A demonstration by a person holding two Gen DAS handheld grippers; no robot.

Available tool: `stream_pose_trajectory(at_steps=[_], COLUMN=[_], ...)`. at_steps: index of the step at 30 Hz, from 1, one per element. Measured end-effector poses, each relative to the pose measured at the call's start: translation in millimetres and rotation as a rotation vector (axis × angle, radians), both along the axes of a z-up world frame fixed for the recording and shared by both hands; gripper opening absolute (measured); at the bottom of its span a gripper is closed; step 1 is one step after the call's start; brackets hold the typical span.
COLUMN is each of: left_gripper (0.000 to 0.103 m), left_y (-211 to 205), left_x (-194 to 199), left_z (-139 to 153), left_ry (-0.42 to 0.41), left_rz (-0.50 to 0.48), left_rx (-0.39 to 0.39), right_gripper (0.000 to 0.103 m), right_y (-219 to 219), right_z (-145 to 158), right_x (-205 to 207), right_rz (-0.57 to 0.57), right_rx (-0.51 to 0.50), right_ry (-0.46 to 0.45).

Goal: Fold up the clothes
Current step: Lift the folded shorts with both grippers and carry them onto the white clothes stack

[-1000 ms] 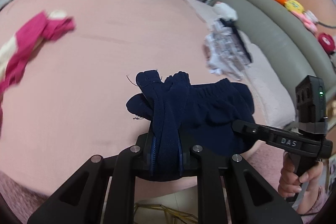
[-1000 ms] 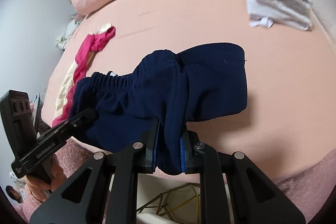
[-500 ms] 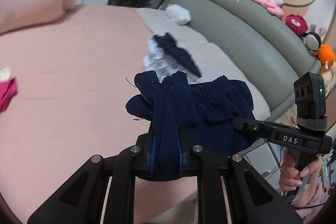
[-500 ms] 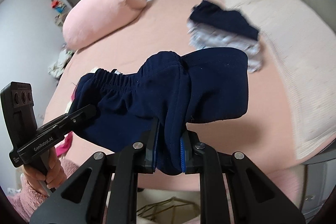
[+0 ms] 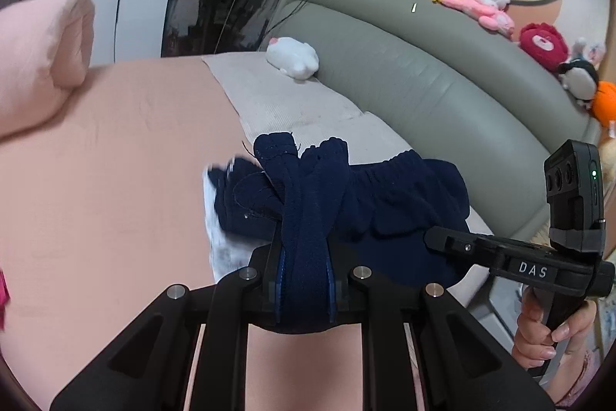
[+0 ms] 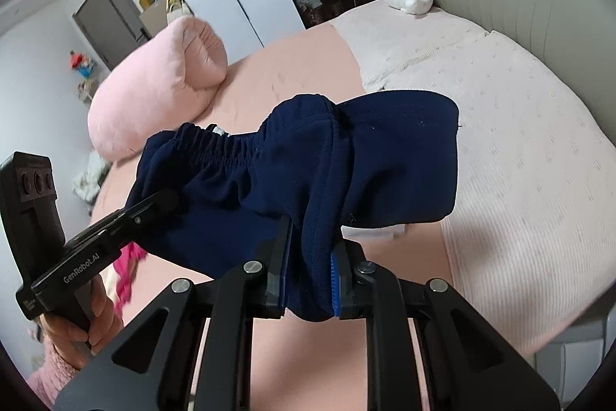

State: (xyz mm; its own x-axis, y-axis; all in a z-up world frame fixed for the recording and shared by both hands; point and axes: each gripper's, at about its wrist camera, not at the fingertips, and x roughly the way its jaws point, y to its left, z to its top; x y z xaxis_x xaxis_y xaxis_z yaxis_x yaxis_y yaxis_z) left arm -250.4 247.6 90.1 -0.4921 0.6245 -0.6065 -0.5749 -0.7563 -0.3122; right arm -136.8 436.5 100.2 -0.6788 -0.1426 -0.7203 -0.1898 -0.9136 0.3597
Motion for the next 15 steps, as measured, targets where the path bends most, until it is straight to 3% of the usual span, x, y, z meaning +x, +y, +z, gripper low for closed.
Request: stream_pose_trajectory(at_steps=[3, 6, 9, 12, 13, 15], left_gripper=[0.017, 0.017, 0.017, 0.018, 0.02, 0.032], left_y=[21, 34, 43, 47, 47, 47], left_x=[-33, -67, -98, -112, -108, -101], left_z=[-6, -31, -68, -103, -100, -94], left_ry=[0.009, -0.023, -0.073, -0.127, -0.103, -0.055], left_rz=[0.014, 0.037, 0.075, 0.106, 0.109, 0.115], left_rx=[-0.024, -0.032, -0.077, -0.141, -0.139, -0.135], right_gripper=[0.016, 0.016, 0.018, 0.021, 0.022, 0.039], right_y=[25, 43, 55, 60, 61, 64], right_z=[-8, -30, -65, -115, -129, -149], right_x=[-36, -72, -105, -136, -142, -148], right_rz=[-0.006, -0.011, -0.015, -0.007, -0.011, -0.024], right_rx=[-0.012, -0.005, 0.008, 0.013, 0.007, -0.002], right_ry=[0.001, -0.008, -0.03, -0.116, -0.144, -0.18])
